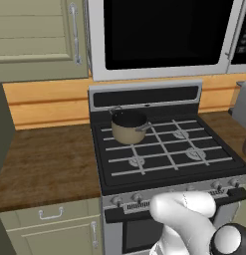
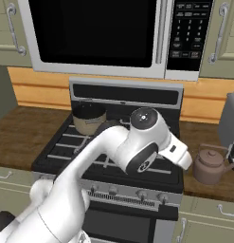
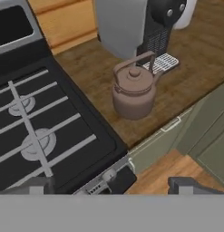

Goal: Pick the kettle from the counter and place it on a stove burner. Then turn the burner on.

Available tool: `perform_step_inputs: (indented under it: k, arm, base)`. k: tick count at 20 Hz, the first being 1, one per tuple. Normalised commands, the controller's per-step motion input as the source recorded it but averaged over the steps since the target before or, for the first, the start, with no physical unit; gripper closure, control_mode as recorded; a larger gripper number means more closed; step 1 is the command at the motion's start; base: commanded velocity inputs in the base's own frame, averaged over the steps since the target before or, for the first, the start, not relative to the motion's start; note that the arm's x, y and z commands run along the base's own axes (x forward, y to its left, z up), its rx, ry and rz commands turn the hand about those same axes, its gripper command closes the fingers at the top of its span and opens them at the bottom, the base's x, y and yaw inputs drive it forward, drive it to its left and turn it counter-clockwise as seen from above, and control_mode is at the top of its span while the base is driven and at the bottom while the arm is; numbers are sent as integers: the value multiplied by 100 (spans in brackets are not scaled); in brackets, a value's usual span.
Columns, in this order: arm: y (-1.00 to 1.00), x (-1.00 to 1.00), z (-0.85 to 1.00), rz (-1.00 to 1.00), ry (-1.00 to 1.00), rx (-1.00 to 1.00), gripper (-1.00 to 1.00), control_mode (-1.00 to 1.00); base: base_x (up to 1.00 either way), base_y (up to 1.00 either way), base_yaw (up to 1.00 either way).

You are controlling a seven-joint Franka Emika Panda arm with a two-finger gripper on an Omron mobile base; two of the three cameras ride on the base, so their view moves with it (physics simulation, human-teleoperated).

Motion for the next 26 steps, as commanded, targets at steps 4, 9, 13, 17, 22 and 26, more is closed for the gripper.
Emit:
perform_step_inputs:
  k: [4,9,13,17,22,26]
  arm:
    - [-43,30,-24,13,6,23,-100,-100]
    - [-51,36,-10,-1,13,18,-100,-100]
    - [-1,32,-12,-4,19,0,-100,-100]
    - [-25,69,-20,-5,8,0,-100,-100]
    - [-29,59,-45,-15,5,0,-100,-100]
    - [-22,25,-18,-13,6,0,-100,-100]
  base:
    - [0,0,0]
    - [0,0,0]
    - [0,0,0]
    - [0,0,0]
    - [0,0,0]
    - [0,0,0]
